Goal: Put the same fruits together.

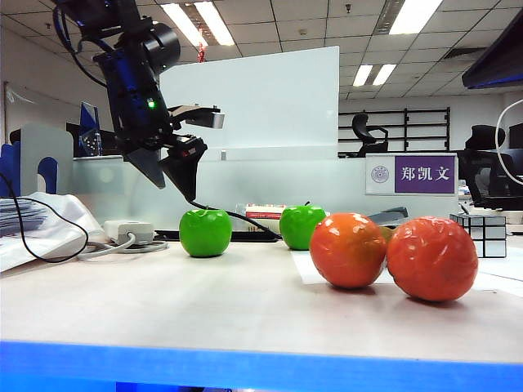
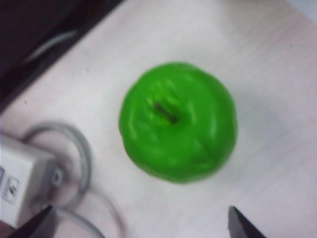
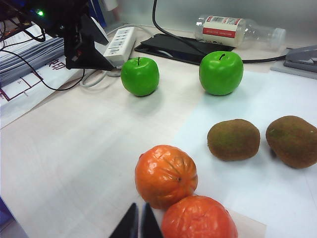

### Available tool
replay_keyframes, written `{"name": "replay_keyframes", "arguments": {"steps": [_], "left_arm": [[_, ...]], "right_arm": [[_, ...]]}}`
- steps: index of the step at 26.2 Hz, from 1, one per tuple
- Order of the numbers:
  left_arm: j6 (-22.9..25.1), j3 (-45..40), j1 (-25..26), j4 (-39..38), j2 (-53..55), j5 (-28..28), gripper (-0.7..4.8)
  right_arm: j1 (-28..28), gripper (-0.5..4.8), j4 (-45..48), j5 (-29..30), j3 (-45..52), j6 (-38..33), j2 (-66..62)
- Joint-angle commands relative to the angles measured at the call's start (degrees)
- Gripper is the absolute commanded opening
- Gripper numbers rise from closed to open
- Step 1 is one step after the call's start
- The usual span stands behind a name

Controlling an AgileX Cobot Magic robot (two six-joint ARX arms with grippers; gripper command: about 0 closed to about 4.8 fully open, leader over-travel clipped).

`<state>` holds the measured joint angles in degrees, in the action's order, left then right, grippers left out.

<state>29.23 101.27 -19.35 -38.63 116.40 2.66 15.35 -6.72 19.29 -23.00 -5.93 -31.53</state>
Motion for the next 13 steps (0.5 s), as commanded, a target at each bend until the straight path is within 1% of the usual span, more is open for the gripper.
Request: {"name": "replay_keyframes", "arguments": {"steps": [1,6,8,13], "left_arm": [[2.1,0.2,0.6,4.5,-0.4,4.8,4.79],[2.2,0.2,0.6,8.3,0.1,5.6,4.79],[2.3,0.2,0.6,8.3,0.3,5.7,4.79],[2.3,0.1,1.0,7.1,0.8,9.3,4.79]], "right_arm": [[0.1,0.22,1.3,0.2,-0.5,0.2,0.1],[0.1,0.22,0.1,0.3,-2.4,0.2,0.1],[0.1,0.22,-0.1,0.3,-3.2,0.3,-0.1],[0.1,0.22,-2.8,0.9,-5.7,2.2,-1.2]]}}
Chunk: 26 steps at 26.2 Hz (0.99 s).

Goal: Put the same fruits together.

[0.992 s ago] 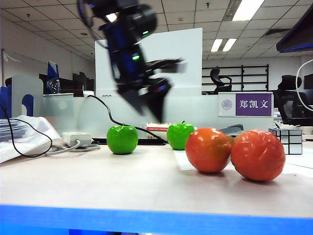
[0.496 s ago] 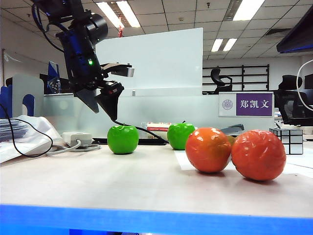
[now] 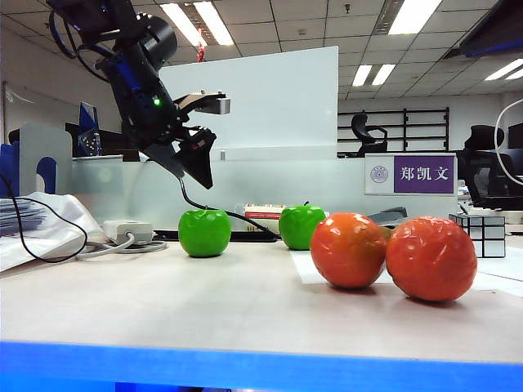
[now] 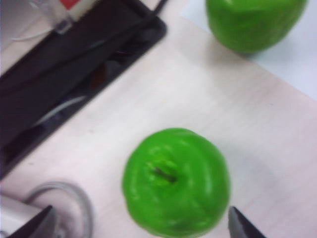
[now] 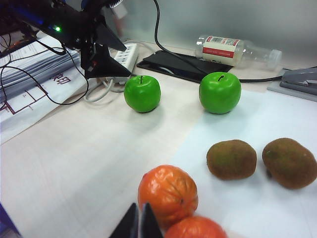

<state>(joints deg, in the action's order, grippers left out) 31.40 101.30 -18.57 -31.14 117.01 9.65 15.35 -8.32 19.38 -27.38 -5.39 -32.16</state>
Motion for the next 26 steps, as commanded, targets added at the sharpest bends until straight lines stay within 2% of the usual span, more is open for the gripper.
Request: {"name": "replay_keyframes", "arguments": {"steps": [1,11,26], "left_arm": [[0.1,0.1,0.5,-0.4,0.4,3.0,4.79],[1.4,0.1,0.9,-1.9,2.8,6.8,4.79],[1.5,0.1,1.1,0.5,6.9,7.4,4.79]], "right_arm": [[0.1,0.22,-1.3,0.9,-1.7,2.2,-1.0],[0.1,0.22,-2.0,1.3,-2.4,2.6,-1.5],[0.1,0.22,-2.6,1.3,-3.0,2.6,-1.5]]}}
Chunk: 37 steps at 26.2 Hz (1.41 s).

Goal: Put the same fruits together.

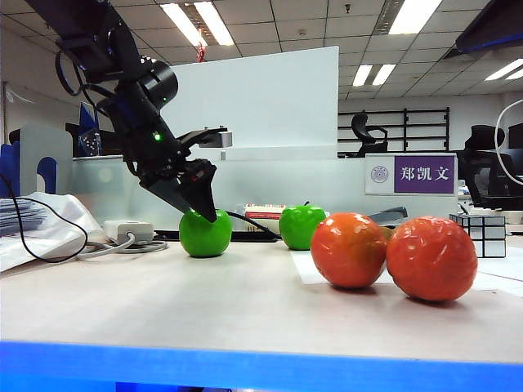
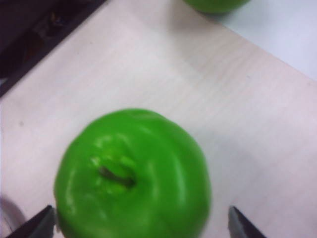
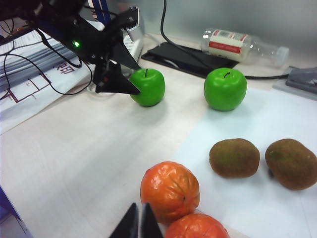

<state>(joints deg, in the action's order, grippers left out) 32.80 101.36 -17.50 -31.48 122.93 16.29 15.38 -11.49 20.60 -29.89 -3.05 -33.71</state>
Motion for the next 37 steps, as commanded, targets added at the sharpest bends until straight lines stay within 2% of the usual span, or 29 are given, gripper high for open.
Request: {"name": "replay_keyframes", "arguments": {"steps": [1,17,18,19,20,21,29,37], "left_arm": [[0.0,0.0,0.1,0.8,1.3,1.0,4.79],[-0.1,0.0,0.1,2.5,3.9,2.0,4.79],[0.2,0.0,0.1,2.6,3.9,2.0,3.97],[0.2,0.0,0.1,2.9,3.9,2.0,2.22],[0.2,0.0,0.1,3.3,3.9,2.0,0.79],[0.2,0.0,0.1,3.8,3.9,2.0,-0.07],[-1.0,0.0,0.1,5.0,3.9,3.2,-0.06],[-8.2,0.0,0.0,9.3,3.9,10.1,-0.06]], "right_arm": [[0.1,0.22,0.5,0.1,-0.5,0.3,0.0],[0.1,0.22,-0.8,-0.1,-0.5,0.3,0.0],[0.1,0.22,-0.7,-0.1,-0.5,0.3,0.0],[0.1,0.22,-0.7,-0.1,-0.5,0.3,0.0],[0.1,0.22,-0.7,-0.1,-0.5,0.3,0.0],[0.1,0.22,-0.7,-0.1,-0.5,0.3,0.0],[0.1,0.22,-0.7,-0.1,-0.5,0.3,0.0],[0.1,0.22,-0.7,-1.4,-0.5,0.3,0.0]]}}
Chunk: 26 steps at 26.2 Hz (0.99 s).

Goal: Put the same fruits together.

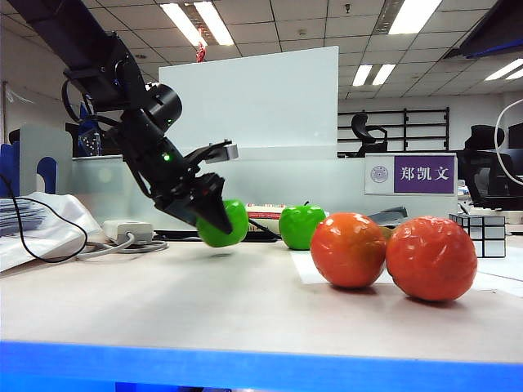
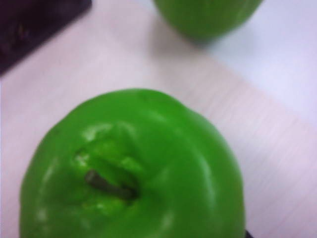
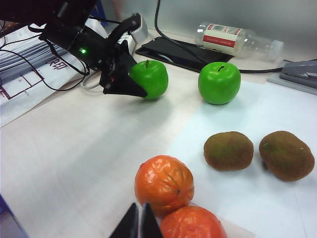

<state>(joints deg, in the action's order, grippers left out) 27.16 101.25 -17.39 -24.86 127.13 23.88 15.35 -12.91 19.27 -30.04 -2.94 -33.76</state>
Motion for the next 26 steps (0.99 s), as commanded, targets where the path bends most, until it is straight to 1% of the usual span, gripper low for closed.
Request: {"name": "replay_keyframes", "arguments": {"steps": [1,4,8,13,17,21,24,26], "left_arm": [[-3.1,0.2,-0.1,3.0,-0.3,3.1,-0.06],[-4.9,0.2,-0.1,4.3,-0.3,7.0,-0.06],[-5.8,0.2,-0.5,5.2,-0.3,7.5,-0.06],[-6.5,0.2,-1.4,5.3,0.3,9.2,-0.06],[-6.6,0.2,-3.5,5.3,2.3,8.6,-0.06],[-6.1,0.1,-5.3,5.2,3.5,5.9,-0.06],[-6.0,0.1,-5.7,5.7,3.6,4.2,-0.06],[-6.0,0.1,-5.8,6.1,3.6,4.1,-0.06]], "right_arm": [[0.1,0.22,0.7,-0.1,-0.3,0.2,0.1],[0.1,0.22,0.7,-0.1,-0.3,0.2,0.1],[0.1,0.22,1.0,-0.1,-0.3,0.2,0.1],[0.1,0.22,1.8,-0.1,-0.3,0.2,0.1],[0.1,0.22,2.6,-0.1,-0.3,0.2,0.1],[0.1,0.22,2.3,-0.1,-0.3,0.2,0.1],[0.1,0.22,2.3,-0.1,-0.3,0.2,0.1],[0.1,0.22,2.3,-0.1,-0.3,0.2,0.2]]}}
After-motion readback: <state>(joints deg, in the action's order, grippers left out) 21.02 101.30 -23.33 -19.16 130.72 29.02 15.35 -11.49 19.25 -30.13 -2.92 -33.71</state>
